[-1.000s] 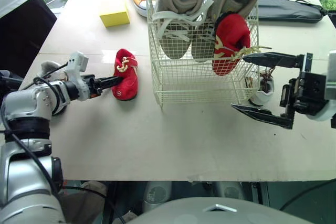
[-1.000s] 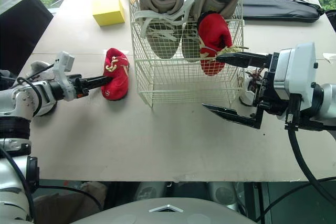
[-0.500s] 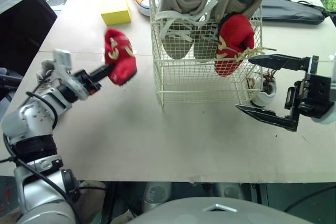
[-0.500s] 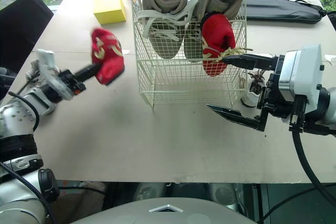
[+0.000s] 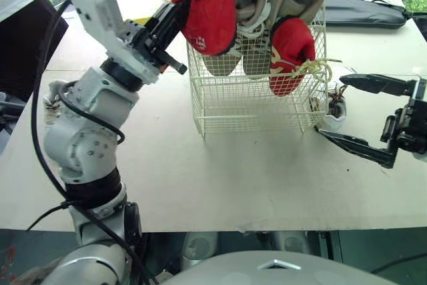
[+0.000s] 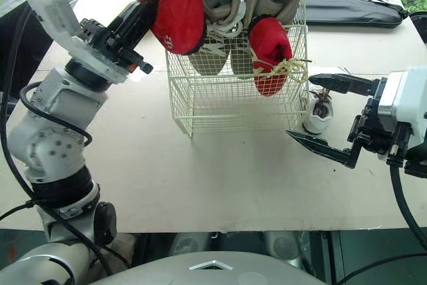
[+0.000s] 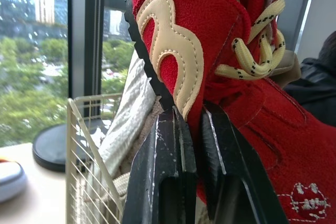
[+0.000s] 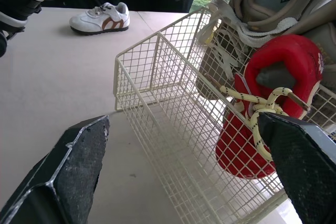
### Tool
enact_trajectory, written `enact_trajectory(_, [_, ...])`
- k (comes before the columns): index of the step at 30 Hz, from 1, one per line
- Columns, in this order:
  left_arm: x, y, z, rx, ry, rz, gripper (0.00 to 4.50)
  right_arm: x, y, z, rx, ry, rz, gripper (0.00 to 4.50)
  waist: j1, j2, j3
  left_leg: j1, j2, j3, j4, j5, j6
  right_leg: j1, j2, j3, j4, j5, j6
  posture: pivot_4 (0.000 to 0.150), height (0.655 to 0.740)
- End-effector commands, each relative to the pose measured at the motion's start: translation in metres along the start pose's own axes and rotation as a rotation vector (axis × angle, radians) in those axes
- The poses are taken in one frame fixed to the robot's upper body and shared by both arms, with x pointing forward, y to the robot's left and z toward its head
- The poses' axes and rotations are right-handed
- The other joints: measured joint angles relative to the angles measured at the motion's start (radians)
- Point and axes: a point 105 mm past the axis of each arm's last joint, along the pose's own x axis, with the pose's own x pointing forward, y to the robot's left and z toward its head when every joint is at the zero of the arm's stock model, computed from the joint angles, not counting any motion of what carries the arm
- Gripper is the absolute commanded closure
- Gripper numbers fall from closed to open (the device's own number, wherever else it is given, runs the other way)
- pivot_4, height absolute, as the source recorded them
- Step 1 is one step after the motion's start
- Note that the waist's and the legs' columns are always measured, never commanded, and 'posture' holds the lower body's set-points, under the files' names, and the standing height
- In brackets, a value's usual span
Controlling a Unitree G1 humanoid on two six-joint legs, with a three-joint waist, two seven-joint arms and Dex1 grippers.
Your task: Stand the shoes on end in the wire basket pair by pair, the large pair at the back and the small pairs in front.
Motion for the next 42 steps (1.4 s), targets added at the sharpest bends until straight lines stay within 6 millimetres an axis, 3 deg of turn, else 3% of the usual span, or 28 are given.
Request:
enact_trajectory(1, [0.003, -0.016, 0.003, 0.284, -0.105, -0.065, 4.5, -0.004, 0.003, 0.012, -0.053, -0.014, -0.03, 0.0, 0.004, 0.001, 0.0, 0.001, 0.0, 0.001, 0.0, 0.0, 0.0, 0.001, 0.0, 0.0, 0.0, 0.0, 0.0, 0.15, 0.74])
enact_trajectory(10, [0.003, -0.014, -0.038, 0.621, -0.128, -0.018, 4.5, -0.007, 0.006, 0.014, -0.057, -0.003, -0.055, 0.0, 0.009, 0.0, -0.001, 0.0, -0.002, 0.0, 0.001, 0.0, 0.0, 0.003, -0.003, 0.0, -0.002, 0.0, 0.0, 0.15, 0.74])
enact_trajectory(18, [0.012, -0.019, -0.074, 0.748, -0.15, -0.001, 4.5, -0.007, 0.006, 0.015, -0.06, -0.003, -0.063, 0.0, 0.01, -0.001, -0.002, 0.001, -0.004, -0.001, 0.002, 0.0, 0.001, 0.005, -0.004, -0.001, -0.002, 0.001, 0.002, 0.15, 0.74])
enact_trajectory(25, [0.0, -0.032, -0.114, 0.748, -0.071, -0.072, 4.5, -0.007, 0.008, 0.016, -0.059, -0.004, -0.071, 0.0, 0.011, -0.002, -0.007, 0.002, -0.005, -0.002, 0.002, 0.0, 0.001, 0.006, -0.005, -0.001, -0.002, 0.002, 0.003, 0.15, 0.74])
enact_trajectory(31, [-0.017, -0.032, -0.124, 0.714, 0.01, -0.133, 4.5, -0.009, 0.01, 0.016, -0.055, 0.002, -0.083, 0.0, 0.008, 0.001, -0.021, 0.004, -0.004, -0.002, 0.002, 0.0, 0.001, 0.008, -0.005, -0.001, -0.002, 0.002, 0.003, 0.15, 0.74])
enact_trajectory(36, [-0.03, -0.032, -0.131, 0.636, 0.091, -0.165, 4.5, -0.009, 0.011, 0.015, -0.051, 0.002, -0.088, 0.0, 0.004, 0.004, -0.023, 0.017, -0.004, 0.001, -0.002, 0.0, 0.001, 0.019, -0.004, 0.001, -0.003, 0.001, 0.004, 0.15, 0.74])
enact_trajectory(42, [-0.041, -0.021, -0.146, 0.588, 0.204, -0.136, 4.5, -0.008, 0.012, 0.015, -0.045, -0.001, -0.085, 0.0, 0.002, 0.01, -0.027, 0.019, -0.003, 0.002, -0.003, 0.0, 0.001, 0.02, -0.003, 0.002, -0.004, 0.001, 0.004, 0.15, 0.74])
